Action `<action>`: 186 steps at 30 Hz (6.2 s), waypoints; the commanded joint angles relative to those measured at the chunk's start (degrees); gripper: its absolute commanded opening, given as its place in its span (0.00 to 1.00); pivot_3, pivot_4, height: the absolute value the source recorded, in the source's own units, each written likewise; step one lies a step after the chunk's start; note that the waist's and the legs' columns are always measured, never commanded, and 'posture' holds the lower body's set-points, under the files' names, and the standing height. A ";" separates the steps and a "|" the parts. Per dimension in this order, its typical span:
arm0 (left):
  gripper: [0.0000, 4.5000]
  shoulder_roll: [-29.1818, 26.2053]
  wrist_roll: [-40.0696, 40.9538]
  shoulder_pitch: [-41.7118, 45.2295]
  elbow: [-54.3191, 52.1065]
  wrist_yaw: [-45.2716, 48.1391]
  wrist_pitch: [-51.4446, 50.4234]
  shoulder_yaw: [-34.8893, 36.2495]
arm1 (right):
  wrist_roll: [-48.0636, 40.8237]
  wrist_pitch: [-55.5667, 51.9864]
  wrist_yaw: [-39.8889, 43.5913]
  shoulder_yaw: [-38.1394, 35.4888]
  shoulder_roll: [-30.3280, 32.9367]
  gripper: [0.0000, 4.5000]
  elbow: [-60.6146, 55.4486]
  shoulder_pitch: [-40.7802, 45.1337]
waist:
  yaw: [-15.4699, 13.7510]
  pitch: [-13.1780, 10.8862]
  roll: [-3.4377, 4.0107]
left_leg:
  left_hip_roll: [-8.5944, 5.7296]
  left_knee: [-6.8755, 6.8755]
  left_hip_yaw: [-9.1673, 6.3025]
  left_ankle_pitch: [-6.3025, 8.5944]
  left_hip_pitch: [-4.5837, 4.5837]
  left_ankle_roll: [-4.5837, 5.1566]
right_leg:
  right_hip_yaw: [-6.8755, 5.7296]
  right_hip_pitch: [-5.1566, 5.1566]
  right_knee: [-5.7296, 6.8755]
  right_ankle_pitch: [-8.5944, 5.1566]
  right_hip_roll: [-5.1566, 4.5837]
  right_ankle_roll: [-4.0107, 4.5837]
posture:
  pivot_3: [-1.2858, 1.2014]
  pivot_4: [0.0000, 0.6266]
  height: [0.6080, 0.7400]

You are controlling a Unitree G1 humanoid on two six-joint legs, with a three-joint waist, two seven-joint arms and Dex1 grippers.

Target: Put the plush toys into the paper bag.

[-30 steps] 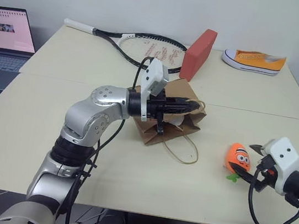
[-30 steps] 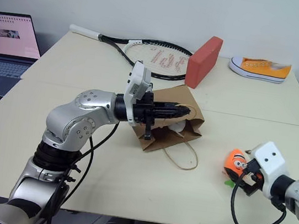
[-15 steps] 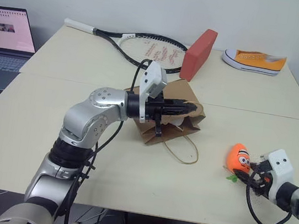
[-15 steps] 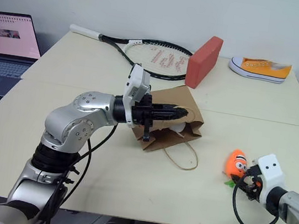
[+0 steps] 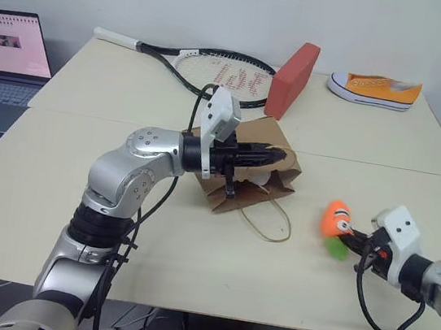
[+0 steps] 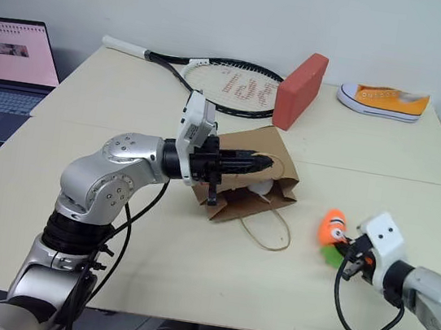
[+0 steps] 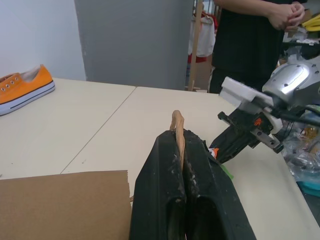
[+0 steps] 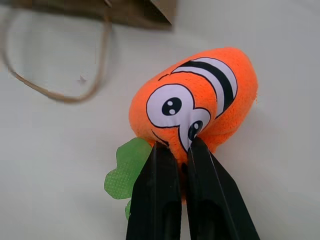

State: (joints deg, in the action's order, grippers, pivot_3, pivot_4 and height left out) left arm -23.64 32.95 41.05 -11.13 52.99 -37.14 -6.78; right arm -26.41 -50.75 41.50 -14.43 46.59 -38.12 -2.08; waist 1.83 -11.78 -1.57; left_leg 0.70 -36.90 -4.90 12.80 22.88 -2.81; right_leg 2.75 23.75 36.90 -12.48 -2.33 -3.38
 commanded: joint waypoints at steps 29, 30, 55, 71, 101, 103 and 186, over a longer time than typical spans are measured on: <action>0.00 -1.36 4.69 2.76 -4.10 0.22 -5.11 1.19 | 24.74 15.86 -6.84 40.74 -17.46 0.01 18.97 34.45 | 0.04 0.00 0.00 | 0.01 0.16 -0.04 0.00 0.12 -0.01 | -0.04 0.26 0.05 0.15 0.02 -0.25 | 0.52 0.24 1.00; 0.00 -1.20 4.75 2.73 -4.15 0.06 -5.18 1.13 | 25.46 16.45 -6.98 41.03 -18.06 0.01 19.67 34.81 | 0.04 0.00 0.00 | 0.01 0.16 -0.04 0.00 0.12 -0.01 | -0.04 0.27 0.06 0.15 0.02 -0.25 | 0.52 0.24 1.00; 0.00 -0.50 4.23 3.24 -1.53 -1.56 -4.11 1.69 | 36.90 21.53 -8.29 40.07 -25.18 0.99 20.93 33.52 | 0.04 0.00 0.00 | 0.01 0.16 -0.05 0.00 0.11 -0.01 | -0.04 0.27 0.09 0.16 0.02 -0.25 | 0.52 0.24 1.00; 0.00 0.09 1.95 2.87 -0.40 -2.20 -1.99 0.79 | 9.65 3.81 12.04 19.19 -9.34 0.99 -2.78 22.35 | -0.09 0.00 0.00 | 0.01 0.16 -0.07 0.00 0.11 -0.01 | -0.06 0.22 0.05 0.15 0.02 -0.25 | 0.52 0.24 1.00; 0.00 -1.70 1.64 2.02 -1.55 -2.04 -1.28 1.53 | 14.52 5.55 -6.24 23.22 -17.89 0.01 17.29 16.34 | 0.06 0.00 0.00 | 0.01 0.11 -0.02 0.00 0.08 -0.01 | 0.00 0.21 0.08 0.18 0.03 -0.29 | 0.52 0.24 1.00; 0.00 -2.55 1.29 2.34 -1.38 -1.63 -0.94 1.73 | 12.59 4.13 -6.17 21.43 -18.94 0.01 16.73 16.98 | 0.07 0.00 0.00 | 0.02 0.11 -0.01 0.00 0.08 -0.01 | 0.00 0.21 0.08 0.18 0.03 -0.30 | 0.52 0.24 1.00; 0.99 -7.38 -2.20 -1.20 23.23 9.36 9.77 12.47 | -31.69 -5.62 7.78 -3.47 12.57 1.00 4.41 28.18 | -0.14 -0.06 0.09 | 0.07 0.30 0.08 0.00 0.10 0.00 | -0.01 0.31 0.04 0.13 0.03 -0.23 | 0.52 0.24 1.00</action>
State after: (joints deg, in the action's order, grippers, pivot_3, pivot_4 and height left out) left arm -31.13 30.88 38.11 11.27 61.21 -29.12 5.48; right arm -56.57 -56.32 49.46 -16.59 58.22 -32.63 25.26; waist 1.70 -11.84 -1.48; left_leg 0.77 -36.60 -4.81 12.80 22.98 -2.82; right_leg 2.75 24.06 36.95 -12.35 -2.30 -3.61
